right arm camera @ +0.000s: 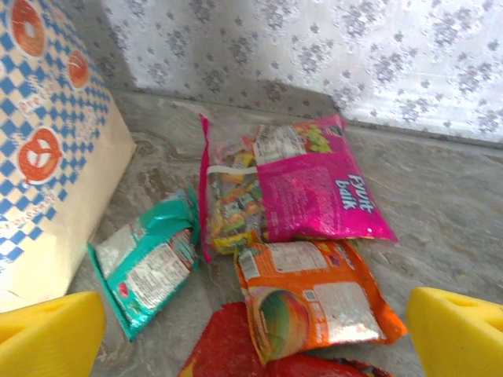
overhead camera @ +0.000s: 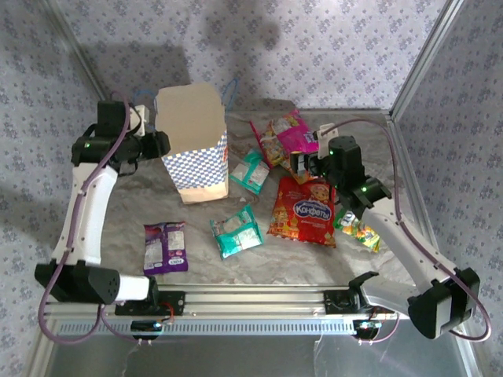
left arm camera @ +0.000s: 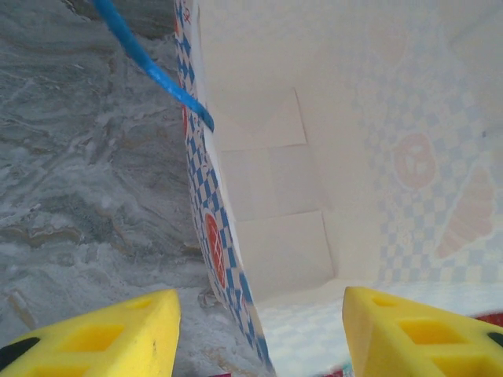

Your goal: Place the snacks into the paper bag

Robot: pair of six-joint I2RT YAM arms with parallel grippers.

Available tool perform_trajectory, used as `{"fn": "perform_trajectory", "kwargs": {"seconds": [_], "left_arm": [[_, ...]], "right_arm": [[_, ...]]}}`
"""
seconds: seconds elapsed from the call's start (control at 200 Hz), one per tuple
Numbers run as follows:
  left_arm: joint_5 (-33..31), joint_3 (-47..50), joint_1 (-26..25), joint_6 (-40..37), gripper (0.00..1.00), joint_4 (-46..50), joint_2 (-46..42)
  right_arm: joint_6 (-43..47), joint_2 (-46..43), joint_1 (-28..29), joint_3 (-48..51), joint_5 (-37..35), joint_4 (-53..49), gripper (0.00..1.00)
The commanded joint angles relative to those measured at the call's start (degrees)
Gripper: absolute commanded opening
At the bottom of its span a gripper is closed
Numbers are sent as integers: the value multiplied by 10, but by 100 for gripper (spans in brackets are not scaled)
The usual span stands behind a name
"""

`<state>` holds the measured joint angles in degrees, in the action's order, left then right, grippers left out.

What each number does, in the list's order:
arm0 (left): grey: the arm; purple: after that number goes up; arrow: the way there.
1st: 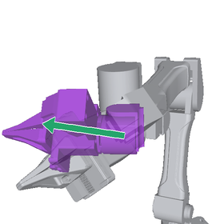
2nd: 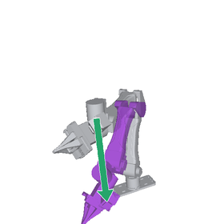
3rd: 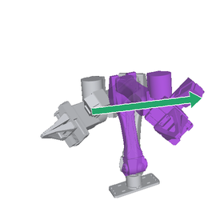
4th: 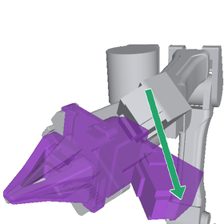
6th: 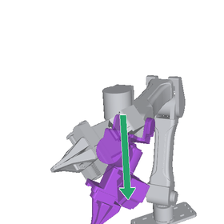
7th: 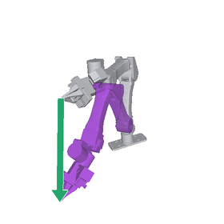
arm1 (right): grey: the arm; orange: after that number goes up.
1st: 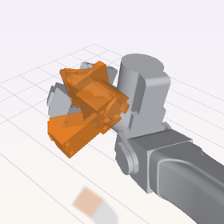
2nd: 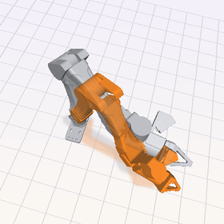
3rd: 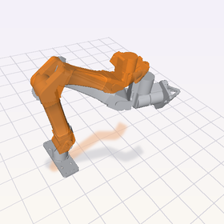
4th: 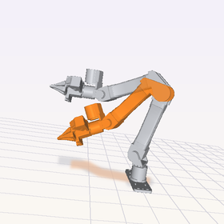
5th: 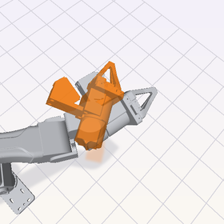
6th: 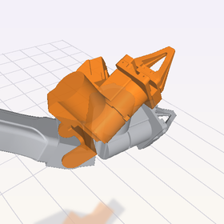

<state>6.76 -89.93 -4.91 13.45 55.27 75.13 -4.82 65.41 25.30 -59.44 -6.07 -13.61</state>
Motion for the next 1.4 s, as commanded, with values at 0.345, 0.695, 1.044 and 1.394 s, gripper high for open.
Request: {"fn": "perform_trajectory", "kwargs": {"seconds": [0.345,0.695,1.044,1.394], "left_arm": [[-52,44,-1,96,61,105,-99],[-53,235,-1,200,66,123,-153],[-44,381,-2,293,79,119,-185],[-66,431,-82,317,90,77,-165]], "right_arm": [[38,96,82,-126,16,8,100],[40,131,117,-149,26,6,100],[46,131,130,-144,24,9,100],[69,131,131,-139,37,-8,100]]}}
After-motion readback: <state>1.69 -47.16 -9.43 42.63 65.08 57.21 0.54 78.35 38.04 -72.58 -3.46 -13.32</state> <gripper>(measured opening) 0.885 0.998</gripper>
